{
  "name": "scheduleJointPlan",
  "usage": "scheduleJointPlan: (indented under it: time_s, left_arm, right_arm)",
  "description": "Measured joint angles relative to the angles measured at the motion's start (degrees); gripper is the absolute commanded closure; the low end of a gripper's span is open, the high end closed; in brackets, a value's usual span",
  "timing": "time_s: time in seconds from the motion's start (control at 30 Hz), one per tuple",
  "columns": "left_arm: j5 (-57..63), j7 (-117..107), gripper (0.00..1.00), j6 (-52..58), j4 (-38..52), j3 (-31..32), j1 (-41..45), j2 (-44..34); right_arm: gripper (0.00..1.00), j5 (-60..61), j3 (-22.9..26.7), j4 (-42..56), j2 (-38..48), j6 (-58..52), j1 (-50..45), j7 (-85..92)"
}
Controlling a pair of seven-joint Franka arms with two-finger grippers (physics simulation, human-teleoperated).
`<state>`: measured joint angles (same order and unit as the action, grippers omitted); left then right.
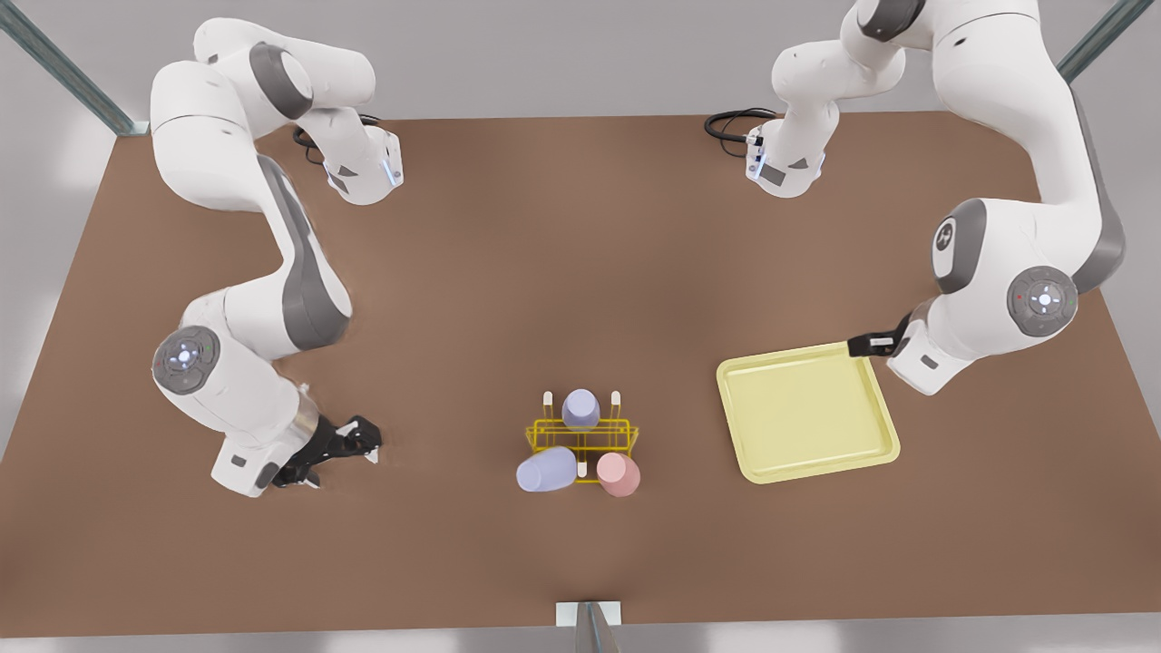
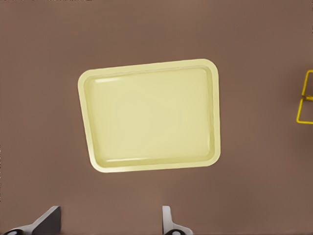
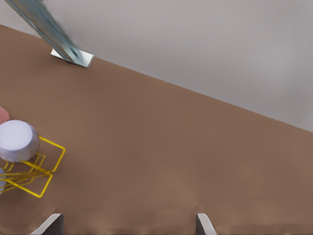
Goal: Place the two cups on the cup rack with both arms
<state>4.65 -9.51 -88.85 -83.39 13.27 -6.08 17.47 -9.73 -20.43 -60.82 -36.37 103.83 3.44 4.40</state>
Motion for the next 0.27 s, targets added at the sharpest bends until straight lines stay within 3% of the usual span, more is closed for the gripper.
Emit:
scheduleJointPlan:
  time_s: [0.07, 0.17, 0.27]
  left_arm:
    - [0.3, 2.1, 0.00, 0.1, 0.0, 0.0, -0.3, 0.0]
    - [0.6, 4.8, 0.00, 0.2, 0.0, 0.1, -0.3, 0.0]
    - [0.8, 7.1, 0.00, 0.2, 0.0, 0.1, -0.4, 0.0]
  right_arm:
    - [0.00, -2.2, 2.5, -0.5, 8.0, -9.5, 1.8, -1.5]
    - [0.00, -1.2, 8.0, -14.0, 24.7, -16.4, 2.4, -2.6]
    - [0.00, 0.7, 9.4, -21.7, 32.3, -19.6, 2.7, -3.5]
